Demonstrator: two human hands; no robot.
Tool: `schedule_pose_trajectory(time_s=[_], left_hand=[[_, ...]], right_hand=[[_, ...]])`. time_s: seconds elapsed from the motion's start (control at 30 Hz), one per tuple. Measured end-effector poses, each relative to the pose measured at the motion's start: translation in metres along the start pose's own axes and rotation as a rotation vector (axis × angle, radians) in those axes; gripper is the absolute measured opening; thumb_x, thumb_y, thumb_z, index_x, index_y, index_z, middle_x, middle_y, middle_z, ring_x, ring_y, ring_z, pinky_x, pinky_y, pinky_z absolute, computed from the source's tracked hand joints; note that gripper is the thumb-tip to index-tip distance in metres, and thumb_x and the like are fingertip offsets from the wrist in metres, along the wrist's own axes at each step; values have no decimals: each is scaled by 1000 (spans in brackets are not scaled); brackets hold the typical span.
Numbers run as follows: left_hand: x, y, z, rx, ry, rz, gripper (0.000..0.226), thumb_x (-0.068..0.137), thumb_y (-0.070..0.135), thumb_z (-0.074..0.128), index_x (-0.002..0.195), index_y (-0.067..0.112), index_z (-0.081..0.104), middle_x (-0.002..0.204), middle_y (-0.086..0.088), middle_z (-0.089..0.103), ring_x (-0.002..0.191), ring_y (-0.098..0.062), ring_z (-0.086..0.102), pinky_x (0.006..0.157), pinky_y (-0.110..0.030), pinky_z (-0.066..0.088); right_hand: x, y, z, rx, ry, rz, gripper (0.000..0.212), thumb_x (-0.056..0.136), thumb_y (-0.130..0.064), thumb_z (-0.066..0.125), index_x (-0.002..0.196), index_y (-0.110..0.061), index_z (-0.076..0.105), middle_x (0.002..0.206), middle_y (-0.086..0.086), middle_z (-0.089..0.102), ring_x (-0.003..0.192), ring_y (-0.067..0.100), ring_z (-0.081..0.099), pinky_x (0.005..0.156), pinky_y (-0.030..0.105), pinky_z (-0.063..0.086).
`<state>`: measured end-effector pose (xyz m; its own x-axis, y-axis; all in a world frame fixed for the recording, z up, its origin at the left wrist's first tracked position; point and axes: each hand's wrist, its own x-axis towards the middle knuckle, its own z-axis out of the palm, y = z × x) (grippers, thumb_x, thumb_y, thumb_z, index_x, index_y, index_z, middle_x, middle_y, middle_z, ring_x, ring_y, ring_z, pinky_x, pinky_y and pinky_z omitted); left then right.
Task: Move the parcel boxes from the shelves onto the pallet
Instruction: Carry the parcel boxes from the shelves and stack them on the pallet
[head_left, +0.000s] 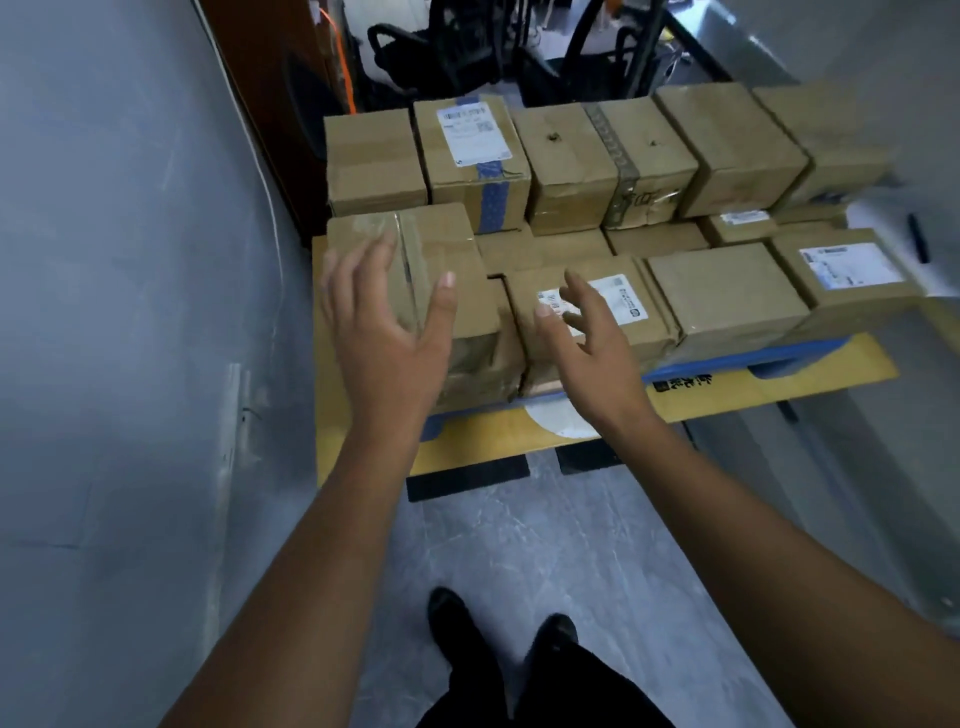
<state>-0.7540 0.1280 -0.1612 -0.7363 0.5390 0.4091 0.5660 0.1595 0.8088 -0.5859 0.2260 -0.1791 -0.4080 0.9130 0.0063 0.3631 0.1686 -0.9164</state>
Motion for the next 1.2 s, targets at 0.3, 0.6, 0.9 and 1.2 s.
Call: schedule_pose_trajectory(time_s=[0.3,0.6,0.9,1.2], left_hand=[[-92,74,64,108,-577,123,72,96,66,56,158,35,38,168,3,31,160,-20,8,129,-48,12],[-304,209,125,145,-1012,445,82,93,76,41,164,38,24,173,3,21,160,-25,6,128,-47,2],[-494,315,160,46,-1307,716,83,93,77,42,164,40,21,173,3,20,161,-23,5,129,-48,-2],[-629,397,226,-57,-1551,956,82,92,77,43,163,39,25,171,4,25,160,-26,10,128,-47,1]], right_hand=[[-98,46,-137,-322,181,25,78,99,-66,53,164,-30,31,167,-4,36,154,16,31,123,40,31],[-325,111,-303,-509,424,298,77,99,-70,43,166,-35,25,174,-1,22,161,23,14,130,49,16],[-506,166,-408,-477,715,572,78,98,-72,42,166,-35,28,173,-1,25,161,24,16,128,54,19],[-616,204,-485,-407,991,827,75,99,-66,47,164,-32,31,172,0,26,161,23,15,128,51,19]])
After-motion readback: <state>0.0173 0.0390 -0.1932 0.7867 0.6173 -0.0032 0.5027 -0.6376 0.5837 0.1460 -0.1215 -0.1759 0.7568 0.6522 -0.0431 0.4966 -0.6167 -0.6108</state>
